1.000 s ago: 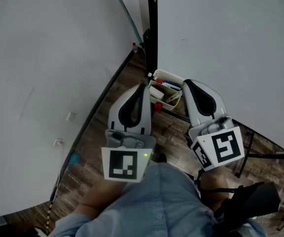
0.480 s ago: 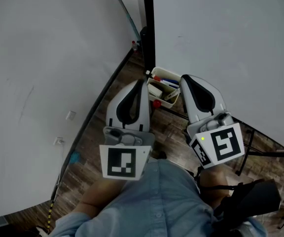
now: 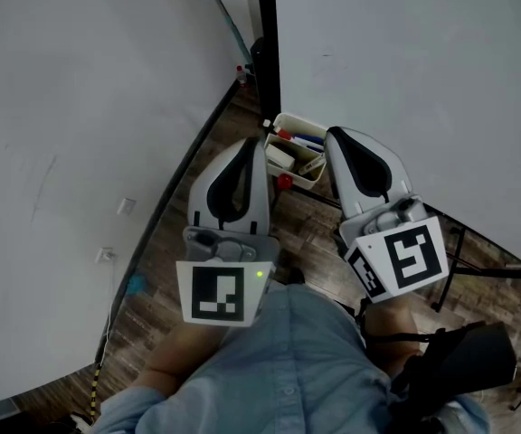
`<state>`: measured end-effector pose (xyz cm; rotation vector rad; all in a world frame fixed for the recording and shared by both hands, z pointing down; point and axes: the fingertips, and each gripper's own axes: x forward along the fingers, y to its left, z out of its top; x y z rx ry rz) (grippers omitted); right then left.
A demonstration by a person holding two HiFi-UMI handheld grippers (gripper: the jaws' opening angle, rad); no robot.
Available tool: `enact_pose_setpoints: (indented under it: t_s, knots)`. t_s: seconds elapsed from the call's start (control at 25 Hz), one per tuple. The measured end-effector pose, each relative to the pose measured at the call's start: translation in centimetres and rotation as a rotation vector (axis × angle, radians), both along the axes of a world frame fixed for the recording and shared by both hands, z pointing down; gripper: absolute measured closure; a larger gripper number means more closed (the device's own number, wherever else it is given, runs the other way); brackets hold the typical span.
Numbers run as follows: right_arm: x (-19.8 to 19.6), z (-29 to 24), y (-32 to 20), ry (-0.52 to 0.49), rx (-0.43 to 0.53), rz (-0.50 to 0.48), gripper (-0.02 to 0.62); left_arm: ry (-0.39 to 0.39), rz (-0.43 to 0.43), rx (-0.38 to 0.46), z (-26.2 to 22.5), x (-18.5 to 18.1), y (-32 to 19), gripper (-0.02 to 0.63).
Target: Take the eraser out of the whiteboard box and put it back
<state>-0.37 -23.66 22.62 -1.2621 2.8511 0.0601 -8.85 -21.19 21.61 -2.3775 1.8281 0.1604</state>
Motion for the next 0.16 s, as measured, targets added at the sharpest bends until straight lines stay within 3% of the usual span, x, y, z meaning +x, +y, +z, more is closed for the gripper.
enact_pose_setpoints:
  t_s: [0.16]
  knots:
    - [-0.29,0.00,-0.08,-0.007,0.004,-0.005,0.595,-0.006,-0.002,-0.001,0.07,-0.24,-0.04,0.601]
